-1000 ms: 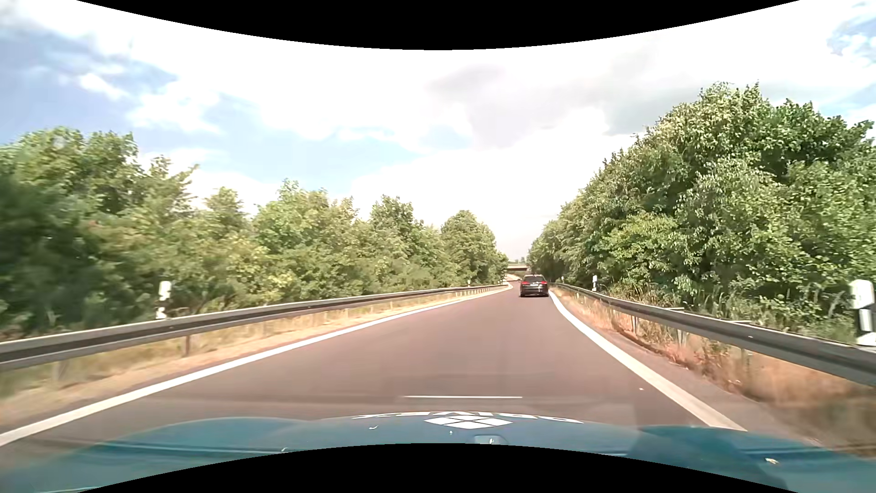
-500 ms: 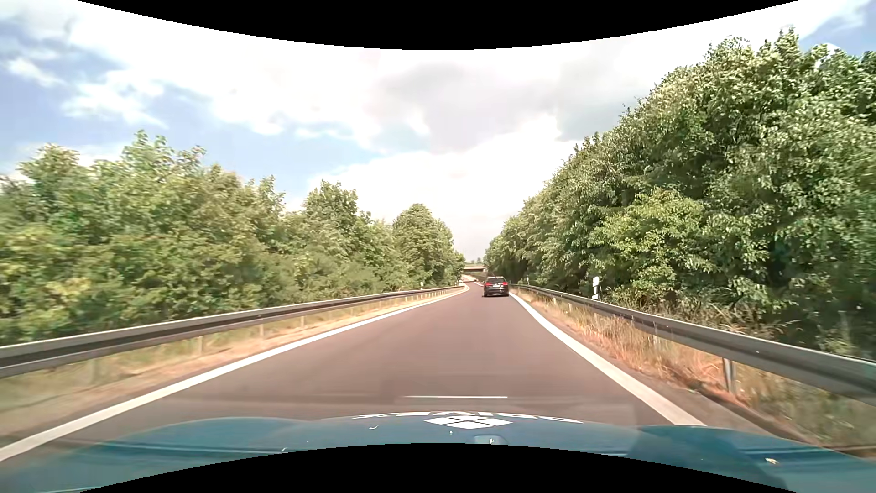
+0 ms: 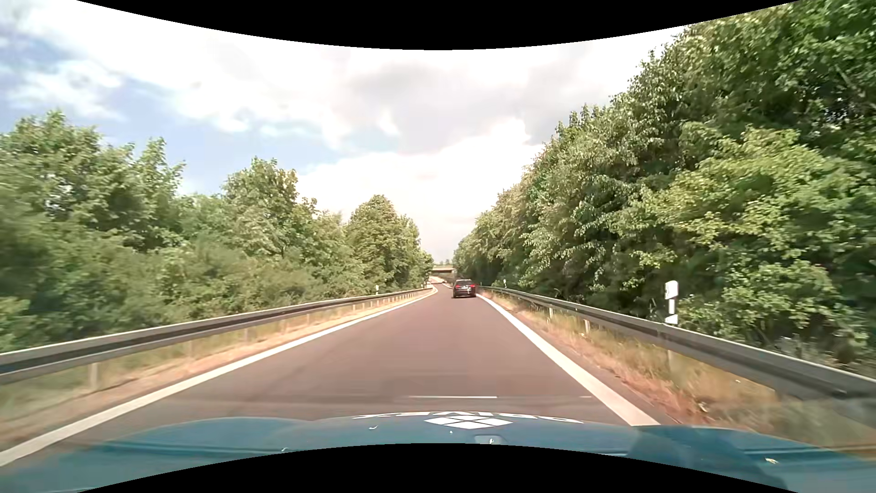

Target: Follow the waypoints while adhering to traffic rules and regulations

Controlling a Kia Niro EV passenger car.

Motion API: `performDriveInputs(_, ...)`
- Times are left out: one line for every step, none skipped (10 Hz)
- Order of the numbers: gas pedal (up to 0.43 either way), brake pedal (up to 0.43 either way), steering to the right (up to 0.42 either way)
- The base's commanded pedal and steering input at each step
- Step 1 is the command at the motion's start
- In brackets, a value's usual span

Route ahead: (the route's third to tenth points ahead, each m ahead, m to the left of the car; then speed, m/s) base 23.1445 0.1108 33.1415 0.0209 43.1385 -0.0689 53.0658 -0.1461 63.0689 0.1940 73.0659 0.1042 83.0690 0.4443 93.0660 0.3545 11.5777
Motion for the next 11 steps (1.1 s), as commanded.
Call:
performDriveInputs(0.339, 0.000, 0.024)
performDriveInputs(0.350, 0.000, 0.014)
performDriveInputs(0.350, 0.000, 0.007)
performDriveInputs(0.370, 0.000, 0.003)
performDriveInputs(0.390, 0.000, 0.003)
performDriveInputs(0.390, 0.000, 0.003)
performDriveInputs(0.409, 0.000, 0.002)
performDriveInputs(0.409, 0.000, 0.001)
performDriveInputs(0.409, 0.000, -0.001)
performDriveInputs(0.409, 0.000, -0.001)
performDriveInputs(0.409, 0.000, -0.001)
